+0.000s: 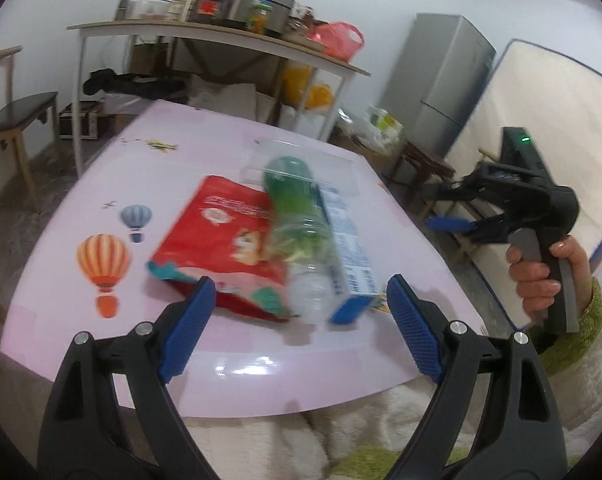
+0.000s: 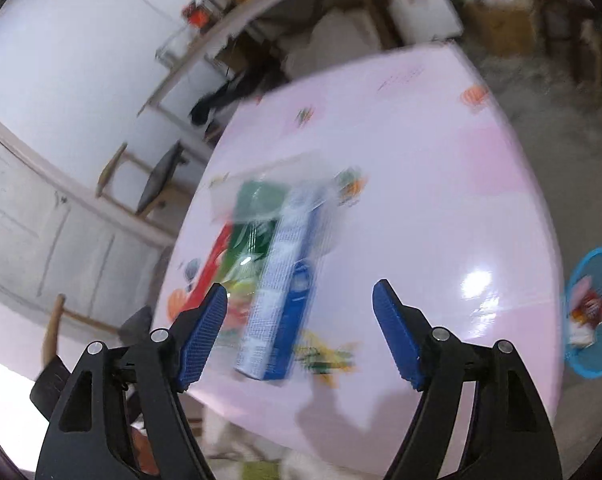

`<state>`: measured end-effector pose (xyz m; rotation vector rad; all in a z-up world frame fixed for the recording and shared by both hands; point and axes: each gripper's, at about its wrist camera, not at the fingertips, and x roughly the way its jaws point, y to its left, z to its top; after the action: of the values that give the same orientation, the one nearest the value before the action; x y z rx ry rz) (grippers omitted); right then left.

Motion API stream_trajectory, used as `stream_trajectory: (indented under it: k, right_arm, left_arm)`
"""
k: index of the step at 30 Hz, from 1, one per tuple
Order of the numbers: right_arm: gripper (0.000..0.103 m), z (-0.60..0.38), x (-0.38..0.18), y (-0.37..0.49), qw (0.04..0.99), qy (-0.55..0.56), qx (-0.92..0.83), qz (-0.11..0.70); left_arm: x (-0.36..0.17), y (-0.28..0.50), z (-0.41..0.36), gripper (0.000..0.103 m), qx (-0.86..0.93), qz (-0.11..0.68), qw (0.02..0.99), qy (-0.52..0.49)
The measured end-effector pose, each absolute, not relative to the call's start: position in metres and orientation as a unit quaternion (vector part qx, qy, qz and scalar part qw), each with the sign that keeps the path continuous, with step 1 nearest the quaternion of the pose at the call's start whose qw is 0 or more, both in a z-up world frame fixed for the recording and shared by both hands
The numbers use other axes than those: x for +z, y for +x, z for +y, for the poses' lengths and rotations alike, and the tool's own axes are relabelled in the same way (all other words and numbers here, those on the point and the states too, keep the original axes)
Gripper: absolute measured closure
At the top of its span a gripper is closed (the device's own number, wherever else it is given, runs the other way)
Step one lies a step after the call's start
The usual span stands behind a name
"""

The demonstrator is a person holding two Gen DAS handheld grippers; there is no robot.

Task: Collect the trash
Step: 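Move both open tools back over the table, then grasp the clear plastic container with the right tool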

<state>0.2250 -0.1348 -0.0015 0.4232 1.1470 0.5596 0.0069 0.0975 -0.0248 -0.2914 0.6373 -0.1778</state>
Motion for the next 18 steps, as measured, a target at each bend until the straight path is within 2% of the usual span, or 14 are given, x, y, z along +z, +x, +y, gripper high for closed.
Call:
stream_trajectory:
  k: [3, 6, 11, 13, 16, 18]
  right_arm:
    - [0.03, -0.106, -0.024, 0.234, 0.771, 0.183, 0.241, 0.561]
    - [0.03, -0.089, -0.039, 0.238, 0.761, 0.178, 0.229, 0.58]
    - [0.045, -0.082, -0.052, 0.243, 0.756, 0.169, 0.208, 0.596]
    - [0.046, -0.083, -0.054, 0.245, 0.752, 0.174, 0.211, 0.6]
    - [0.054, -0.079, -0.053, 0.245, 0.75, 0.169, 0.215, 0.602]
    - [0.055, -0.076, -0.051, 0.246, 0.749, 0.165, 0.214, 0.605]
  left_arm:
    - [-0.033, 0.01, 0.103, 0.021, -0.086, 0.312, 0.934, -0.152]
    - [-0.035, 0.005, 0.109, 0.029, -0.095, 0.307, 0.934, -0.158]
    - [-0.039, 0.006, 0.111, 0.044, -0.127, 0.297, 0.931, -0.167]
    - [-0.041, 0.006, 0.109, 0.051, -0.139, 0.297, 0.93, -0.166]
    - [-0.045, 0.012, 0.104, 0.062, -0.16, 0.306, 0.923, -0.168]
    - [-0.045, 0.015, 0.103, 0.062, -0.17, 0.308, 0.92, -0.17]
